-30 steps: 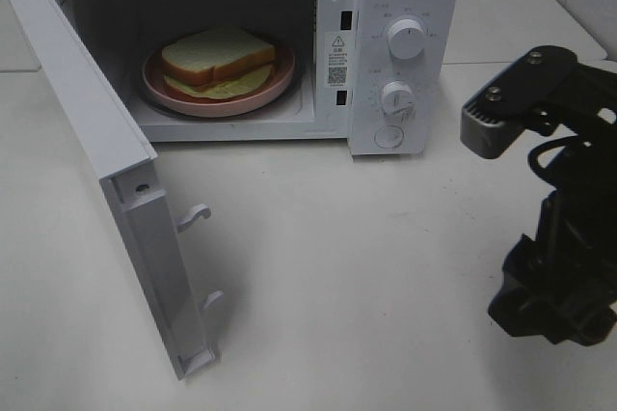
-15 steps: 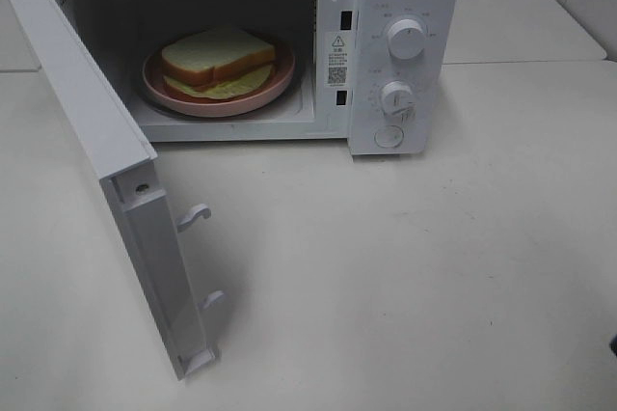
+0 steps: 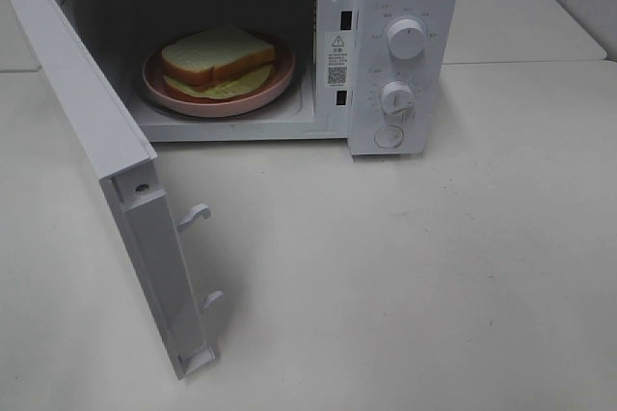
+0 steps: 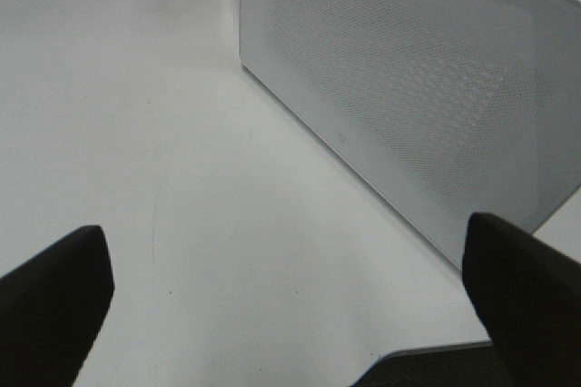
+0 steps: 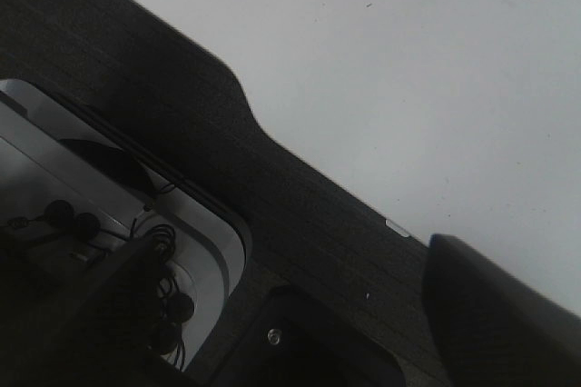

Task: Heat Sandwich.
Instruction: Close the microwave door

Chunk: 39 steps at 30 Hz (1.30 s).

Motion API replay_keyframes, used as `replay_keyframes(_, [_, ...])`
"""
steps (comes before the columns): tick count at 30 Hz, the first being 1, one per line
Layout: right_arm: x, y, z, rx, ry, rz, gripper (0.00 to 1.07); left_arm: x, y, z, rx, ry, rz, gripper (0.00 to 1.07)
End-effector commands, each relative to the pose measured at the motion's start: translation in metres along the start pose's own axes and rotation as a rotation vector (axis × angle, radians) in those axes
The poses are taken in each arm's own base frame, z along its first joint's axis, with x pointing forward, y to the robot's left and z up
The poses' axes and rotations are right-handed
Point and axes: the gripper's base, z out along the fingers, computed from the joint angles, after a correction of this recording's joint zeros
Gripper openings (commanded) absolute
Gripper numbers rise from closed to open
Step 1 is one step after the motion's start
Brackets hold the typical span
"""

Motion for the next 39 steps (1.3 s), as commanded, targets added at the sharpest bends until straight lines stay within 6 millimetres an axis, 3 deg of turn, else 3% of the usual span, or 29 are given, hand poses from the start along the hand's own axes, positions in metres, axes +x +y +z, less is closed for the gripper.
replay_keyframes(1, [0.008, -0.002, -0.001, 0.005, -0.026, 0.025, 0.76, 0.000, 0.000, -0.002, 0.003, -0.029, 0.005, 0.98])
replay_keyframes(19, [0.044, -0.010, -0.025, 0.230, -0.390, 0.347, 0.76, 0.000, 0.000, -0.002, 0.003, -0.029, 0.005, 0.98])
replay_keyframes(39, [0.067, 0.004, -0.034, 0.400, -0.675, 0.480, 0.76, 0.000, 0.000, -0.002, 0.003, -0.029, 0.005, 0.98])
